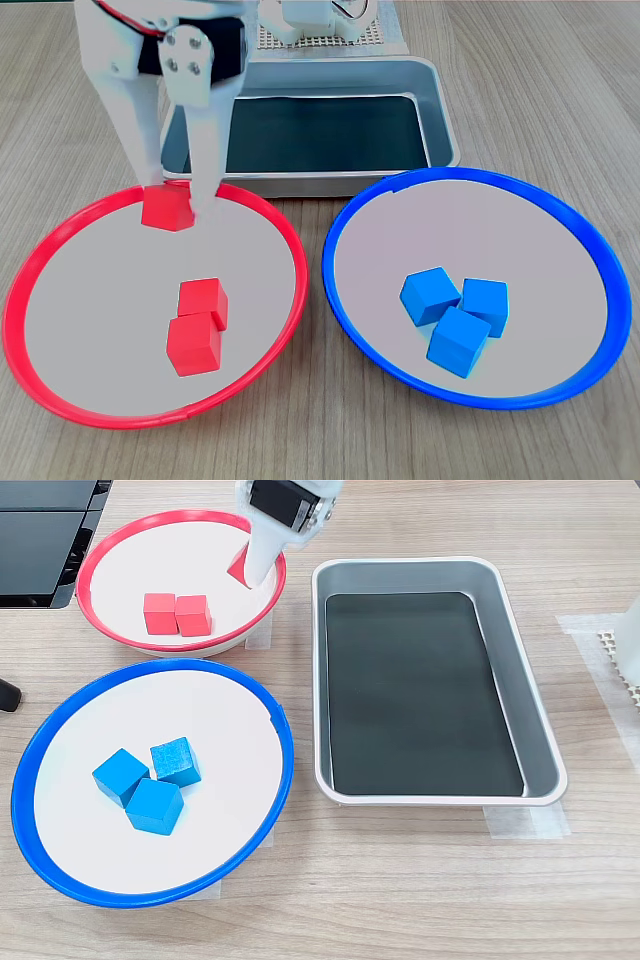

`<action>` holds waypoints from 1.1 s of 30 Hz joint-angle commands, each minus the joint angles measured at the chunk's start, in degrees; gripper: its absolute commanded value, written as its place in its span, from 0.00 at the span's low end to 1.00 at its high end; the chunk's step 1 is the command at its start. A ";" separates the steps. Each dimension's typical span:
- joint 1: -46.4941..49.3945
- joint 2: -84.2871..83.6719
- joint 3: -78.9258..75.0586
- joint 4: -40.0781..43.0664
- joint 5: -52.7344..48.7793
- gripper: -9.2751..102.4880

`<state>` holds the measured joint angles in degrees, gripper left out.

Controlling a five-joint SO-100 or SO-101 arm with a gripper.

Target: Move six blocks tray to matching dishes

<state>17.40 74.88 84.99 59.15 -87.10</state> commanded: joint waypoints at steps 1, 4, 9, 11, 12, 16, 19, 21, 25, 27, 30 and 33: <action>-0.97 1.05 -2.46 0.79 1.49 0.11; -0.44 0.97 -2.02 -2.46 3.43 0.23; 0.09 1.32 -1.23 -5.71 2.11 0.21; 0.26 2.11 -0.70 -5.63 1.76 0.19; 0.26 2.81 -0.26 -5.63 1.76 0.12; -2.11 10.90 5.89 -10.99 16.96 0.08; -6.06 23.12 15.38 -19.34 46.67 0.08; -8.17 31.82 23.99 -24.35 61.44 0.08; -13.80 54.58 44.56 -27.51 80.68 0.08; -16.44 66.53 55.02 -26.89 85.43 0.08; -18.72 89.82 72.25 -21.53 88.15 0.08; -17.58 109.16 82.18 -8.79 87.71 0.08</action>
<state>-0.44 170.77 157.94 40.96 -0.18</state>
